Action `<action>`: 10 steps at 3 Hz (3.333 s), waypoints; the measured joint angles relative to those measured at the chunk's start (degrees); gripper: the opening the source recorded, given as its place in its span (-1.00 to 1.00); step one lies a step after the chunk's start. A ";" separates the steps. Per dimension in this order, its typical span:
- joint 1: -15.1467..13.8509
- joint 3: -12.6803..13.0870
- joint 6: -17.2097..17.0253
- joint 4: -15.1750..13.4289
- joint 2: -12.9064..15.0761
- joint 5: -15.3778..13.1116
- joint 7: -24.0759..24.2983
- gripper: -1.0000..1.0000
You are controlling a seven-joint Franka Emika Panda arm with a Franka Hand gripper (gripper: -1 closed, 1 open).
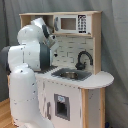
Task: Play with the kitchen
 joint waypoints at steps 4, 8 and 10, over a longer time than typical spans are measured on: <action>1.44 12.95 -10.05 3.17 -0.64 -17.74 7.42 1.00; 13.10 10.36 -19.26 7.59 -5.18 -36.94 4.52 1.00; 14.26 10.33 -21.05 8.65 -6.07 -48.12 -2.37 1.00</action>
